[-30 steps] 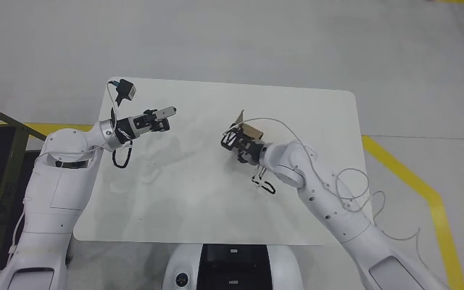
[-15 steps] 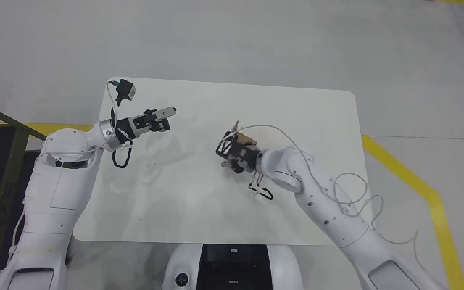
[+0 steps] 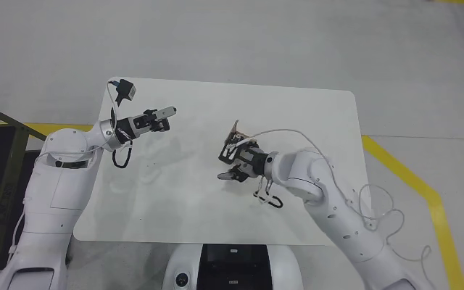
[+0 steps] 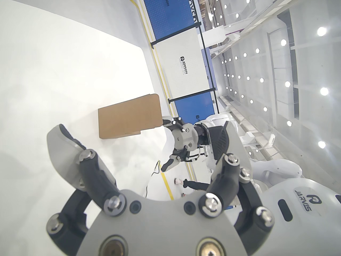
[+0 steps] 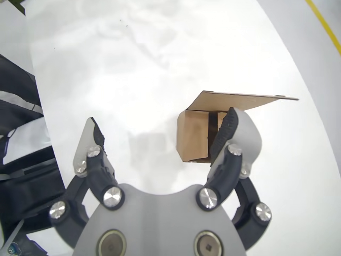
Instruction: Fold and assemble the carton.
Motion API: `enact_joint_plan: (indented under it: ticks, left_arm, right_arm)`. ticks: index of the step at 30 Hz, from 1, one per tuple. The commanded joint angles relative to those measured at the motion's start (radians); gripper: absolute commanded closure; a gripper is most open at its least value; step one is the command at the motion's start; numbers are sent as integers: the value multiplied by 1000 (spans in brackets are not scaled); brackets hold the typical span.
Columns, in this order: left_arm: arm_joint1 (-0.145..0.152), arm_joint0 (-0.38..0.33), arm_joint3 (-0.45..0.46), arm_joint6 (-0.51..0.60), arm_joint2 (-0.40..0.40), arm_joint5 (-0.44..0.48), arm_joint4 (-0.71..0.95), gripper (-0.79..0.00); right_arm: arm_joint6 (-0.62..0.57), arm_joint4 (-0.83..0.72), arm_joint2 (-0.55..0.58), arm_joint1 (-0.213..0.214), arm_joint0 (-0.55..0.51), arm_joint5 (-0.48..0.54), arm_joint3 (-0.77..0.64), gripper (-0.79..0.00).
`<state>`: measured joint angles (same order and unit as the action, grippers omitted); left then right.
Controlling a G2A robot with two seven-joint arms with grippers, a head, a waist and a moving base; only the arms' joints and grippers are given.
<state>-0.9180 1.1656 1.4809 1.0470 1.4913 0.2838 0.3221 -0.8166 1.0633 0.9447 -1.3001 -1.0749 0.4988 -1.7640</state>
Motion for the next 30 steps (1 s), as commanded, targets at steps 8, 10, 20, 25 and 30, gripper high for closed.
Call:
enact_joint_plan:
  ticks: [8, 10, 20, 25, 30]
  left_arm:
    - [0, 0, 0, 0, 0, 0, 0, -785]
    - [0, 0, 0, 0, 0, 0, 0, -785]
    - [0, 0, 0, 0, 0, 0, 0, -785]
    - [0, 0, 0, 0, 0, 0, 0, -785]
    - [0, 0, 0, 0, 0, 0, 0, -785]
  right_arm:
    - [50, -178, 70, 5, -20, -65, -73, -785]
    - [66, -184, 55, 1, -2, -73, -63, -785]
    - [148, -151, -74, -38, 163, -100, 95, -785]
    - [111, -154, -92, -45, 192, -113, 156, -785]
    - [81, -154, -65, -36, 169, -120, 146, -785]
